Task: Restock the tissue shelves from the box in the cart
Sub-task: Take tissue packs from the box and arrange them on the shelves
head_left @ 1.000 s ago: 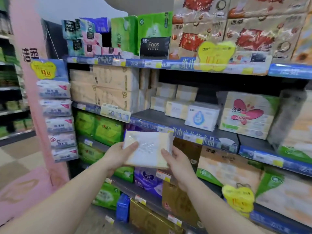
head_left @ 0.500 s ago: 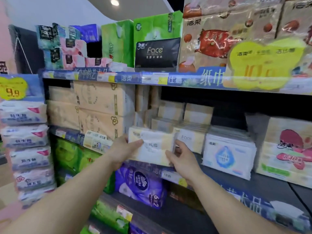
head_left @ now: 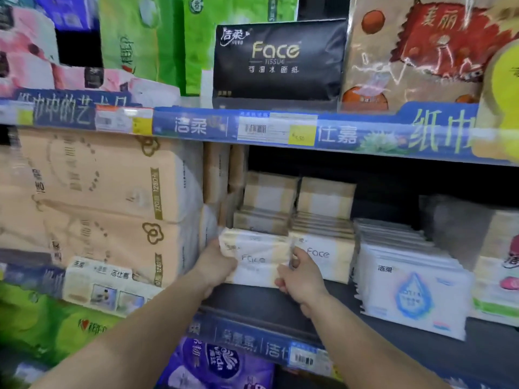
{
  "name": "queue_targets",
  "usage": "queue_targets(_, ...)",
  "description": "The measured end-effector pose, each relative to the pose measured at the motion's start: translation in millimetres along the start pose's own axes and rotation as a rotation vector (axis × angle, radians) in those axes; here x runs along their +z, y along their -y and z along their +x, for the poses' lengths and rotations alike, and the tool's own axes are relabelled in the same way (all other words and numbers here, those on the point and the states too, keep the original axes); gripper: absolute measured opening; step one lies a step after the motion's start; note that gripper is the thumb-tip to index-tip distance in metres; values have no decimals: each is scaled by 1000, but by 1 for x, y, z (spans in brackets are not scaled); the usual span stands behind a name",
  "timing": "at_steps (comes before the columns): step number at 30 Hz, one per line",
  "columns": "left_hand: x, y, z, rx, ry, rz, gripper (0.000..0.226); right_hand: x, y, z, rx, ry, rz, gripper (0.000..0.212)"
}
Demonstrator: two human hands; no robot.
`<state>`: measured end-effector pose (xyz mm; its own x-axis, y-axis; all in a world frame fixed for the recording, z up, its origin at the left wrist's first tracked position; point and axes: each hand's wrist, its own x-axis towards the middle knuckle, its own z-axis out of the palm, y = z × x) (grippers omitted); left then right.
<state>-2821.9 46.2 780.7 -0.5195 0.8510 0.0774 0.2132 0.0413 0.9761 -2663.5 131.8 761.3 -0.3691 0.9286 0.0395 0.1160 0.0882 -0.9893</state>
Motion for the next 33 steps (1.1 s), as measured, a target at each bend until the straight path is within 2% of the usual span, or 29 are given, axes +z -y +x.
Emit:
queue_targets(4, 3, 1, 27, 97, -94, 12, 45, 17, 2, 13, -36, -99, 31, 44)
queue_targets(6, 6, 1, 30, 145, -153, 35, 42, 23, 1, 14, -47, -135, 42, 31)
queue_targets(11, 9, 5, 33, 194, -114, 65, 38, 25, -2, 19, -33, -158, 18, 21)
queue_targets(15, 6, 9, 33, 162, -90, 94, 40, 24, -4, 20, -38, -166, 32, 20)
queue_targets(19, 0, 8, 22, 143, -71, 56, 32, 25, -3, 22, -40, -169, 38, 25)
queue_targets(24, -8, 20, 10, 124, -45, 56, 53, 24, -2, 22, -35, -158, 37, 31)
queue_targets(28, -8, 23, 5, 131, -115, 138, 48, 23, -3, 22, -31, -143, 51, 32)
queue_targets(31, -6, 25, 9, 83, -24, 162, 35, 22, -4, 21, -35, -135, 65, 28)
queue_targets(33, -6, 23, 14, 67, 41, 187, 35, 22, -4, 20, -36, -141, 92, 28)
